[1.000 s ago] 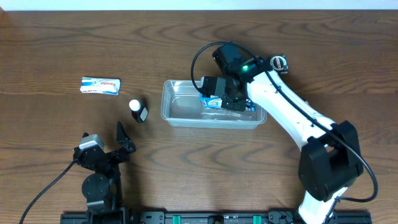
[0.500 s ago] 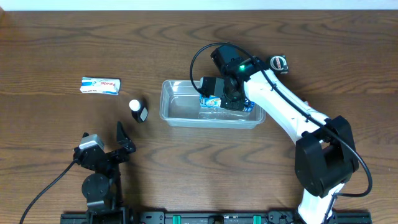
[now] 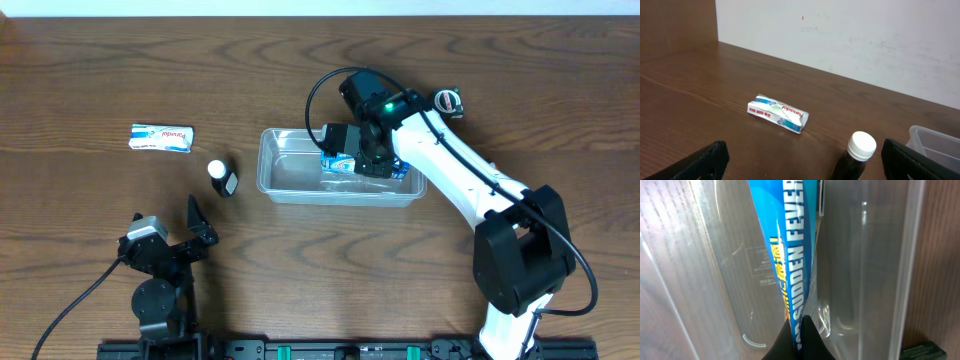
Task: Pack container
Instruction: 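Lay the blue box flat in the container and open right gripper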
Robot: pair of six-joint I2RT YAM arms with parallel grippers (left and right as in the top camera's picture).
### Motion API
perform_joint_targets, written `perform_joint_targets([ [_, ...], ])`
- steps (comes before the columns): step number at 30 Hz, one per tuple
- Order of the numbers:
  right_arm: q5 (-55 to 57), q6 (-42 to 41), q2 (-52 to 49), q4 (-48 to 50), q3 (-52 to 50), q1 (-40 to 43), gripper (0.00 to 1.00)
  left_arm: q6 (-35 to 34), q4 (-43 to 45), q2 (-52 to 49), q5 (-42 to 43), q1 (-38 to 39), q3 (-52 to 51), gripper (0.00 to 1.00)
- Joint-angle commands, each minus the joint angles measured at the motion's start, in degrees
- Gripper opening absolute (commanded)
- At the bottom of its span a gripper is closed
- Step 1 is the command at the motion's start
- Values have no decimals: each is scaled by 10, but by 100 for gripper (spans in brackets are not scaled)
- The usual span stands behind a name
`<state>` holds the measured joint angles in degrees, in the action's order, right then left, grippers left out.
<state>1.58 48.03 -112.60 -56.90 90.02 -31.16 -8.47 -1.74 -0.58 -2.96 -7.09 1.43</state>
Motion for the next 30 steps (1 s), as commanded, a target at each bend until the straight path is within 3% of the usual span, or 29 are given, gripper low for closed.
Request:
perform_joint_targets([
  [1, -12, -18, -28, -23, -9, -11, 1, 11, -21, 3, -7, -3, -12, 98],
  [5, -12, -33, -28, -30, -9, -17, 15, 11, -21, 3, -7, -3, -12, 98],
  [10, -14, -34, -28, -43, -8, -23, 21, 11, -21, 3, -7, -3, -12, 98],
  [18, -14, -34, -27, -53, -3, -23, 60, 11, -21, 3, -7, -3, -12, 98],
  [22, -14, -34, -27, -64, 18, -23, 66, 11, -21, 3, -6, -3, -12, 98],
  [30, -14, -34, -27, -97, 93, -22, 67, 11, -21, 3, -7, -3, -12, 98],
])
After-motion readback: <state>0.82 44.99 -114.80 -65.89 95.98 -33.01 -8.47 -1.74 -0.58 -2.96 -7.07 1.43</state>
